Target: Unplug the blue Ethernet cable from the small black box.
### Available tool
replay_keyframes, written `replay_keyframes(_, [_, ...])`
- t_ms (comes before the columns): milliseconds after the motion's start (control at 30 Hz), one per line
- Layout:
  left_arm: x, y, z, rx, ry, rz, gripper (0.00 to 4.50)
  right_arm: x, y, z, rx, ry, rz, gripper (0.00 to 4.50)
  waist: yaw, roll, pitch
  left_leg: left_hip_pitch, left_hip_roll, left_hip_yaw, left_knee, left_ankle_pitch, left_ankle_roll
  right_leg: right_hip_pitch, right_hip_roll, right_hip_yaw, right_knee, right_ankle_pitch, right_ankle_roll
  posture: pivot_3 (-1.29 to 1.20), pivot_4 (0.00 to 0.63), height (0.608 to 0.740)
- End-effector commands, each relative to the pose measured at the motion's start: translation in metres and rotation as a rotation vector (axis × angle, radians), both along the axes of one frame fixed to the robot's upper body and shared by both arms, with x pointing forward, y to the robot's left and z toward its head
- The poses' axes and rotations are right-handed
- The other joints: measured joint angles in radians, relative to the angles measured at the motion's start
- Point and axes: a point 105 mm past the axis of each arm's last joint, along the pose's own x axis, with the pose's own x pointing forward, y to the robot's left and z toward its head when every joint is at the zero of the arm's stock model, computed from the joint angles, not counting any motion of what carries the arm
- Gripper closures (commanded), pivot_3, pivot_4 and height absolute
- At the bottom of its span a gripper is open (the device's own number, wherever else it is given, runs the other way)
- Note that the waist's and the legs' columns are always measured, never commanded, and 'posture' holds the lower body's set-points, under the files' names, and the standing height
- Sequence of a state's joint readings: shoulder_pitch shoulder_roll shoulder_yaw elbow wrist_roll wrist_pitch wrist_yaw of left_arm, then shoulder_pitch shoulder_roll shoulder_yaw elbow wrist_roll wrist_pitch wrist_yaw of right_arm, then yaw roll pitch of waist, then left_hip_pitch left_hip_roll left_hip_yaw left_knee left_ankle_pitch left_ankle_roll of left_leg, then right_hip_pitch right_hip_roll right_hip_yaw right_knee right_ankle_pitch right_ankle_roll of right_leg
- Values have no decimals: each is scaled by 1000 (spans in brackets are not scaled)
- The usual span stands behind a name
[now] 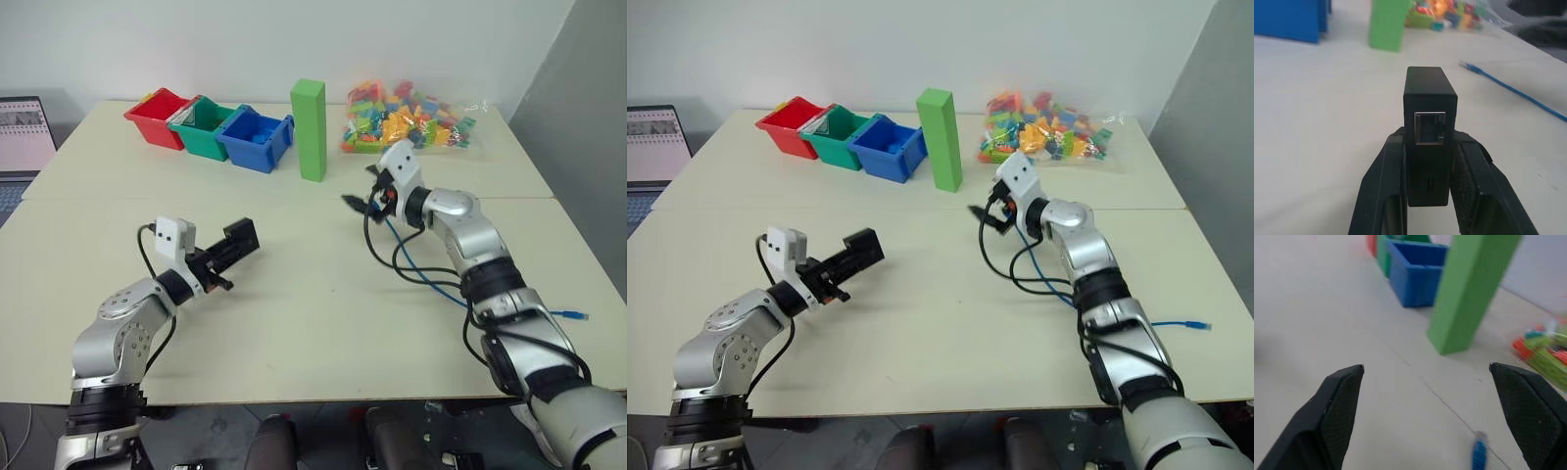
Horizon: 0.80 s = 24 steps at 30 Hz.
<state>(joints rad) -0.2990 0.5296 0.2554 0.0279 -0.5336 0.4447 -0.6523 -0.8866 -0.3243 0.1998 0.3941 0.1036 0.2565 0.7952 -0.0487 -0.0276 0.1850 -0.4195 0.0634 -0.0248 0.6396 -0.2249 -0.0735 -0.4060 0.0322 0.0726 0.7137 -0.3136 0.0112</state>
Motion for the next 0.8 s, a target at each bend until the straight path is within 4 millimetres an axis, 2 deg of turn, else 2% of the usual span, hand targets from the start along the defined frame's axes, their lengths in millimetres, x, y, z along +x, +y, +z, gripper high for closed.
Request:
replay_keyframes(33, [18, 20, 13, 51, -133, 156, 3702, -44, 21, 20, -46, -35, 160, 299, 2, 0, 0, 0, -1, -1, 0, 0, 0, 0, 0, -1, 1, 0, 0, 0, 150, 740])
replay_keyframes(200, [37, 31, -4, 146, -168, 263, 3702, -77, 35, 17, -49, 27, 227, 299, 3, 0, 0, 0, 0, -1, 2, 0, 0, 0, 1, -1, 2, 0, 0, 0, 150, 740])
replay_keyframes(433, [48, 30, -30, 155, -120, 285, 3702, -79, 40, 14, -33, 74, 187, 299, 12, -1, 0, -1, -1, -1, 3, 0, 0, 1, 1, -2, 1, 0, 0, 0, 150, 740])
replay_keyframes(500, [47, 31, -40, 138, -87, 277, 2995, -77, 40, 14, -30, 77, 170, 250, 12, -1, 0, -1, -1, -1, 3, 0, 0, 1, 1, -2, 1, 0, 0, 0, 150, 740])
replay_keyframes(533, [46, 32, -43, 123, -77, 274, 2936, -77, 40, 15, -27, 78, 163, 250, 12, -1, 0, -1, -1, -1, 3, 0, 0, 1, 1, -2, 1, 0, 0, 0, 150, 740])
replay_keyframes(800, [35, 38, -49, 85, -52, 260, 1127, -76, 39, 16, -17, 80, 150, 250, 10, -1, 0, 0, -1, -1, 3, 0, 0, 1, 1, -2, 2, 0, 0, 0, 150, 740])
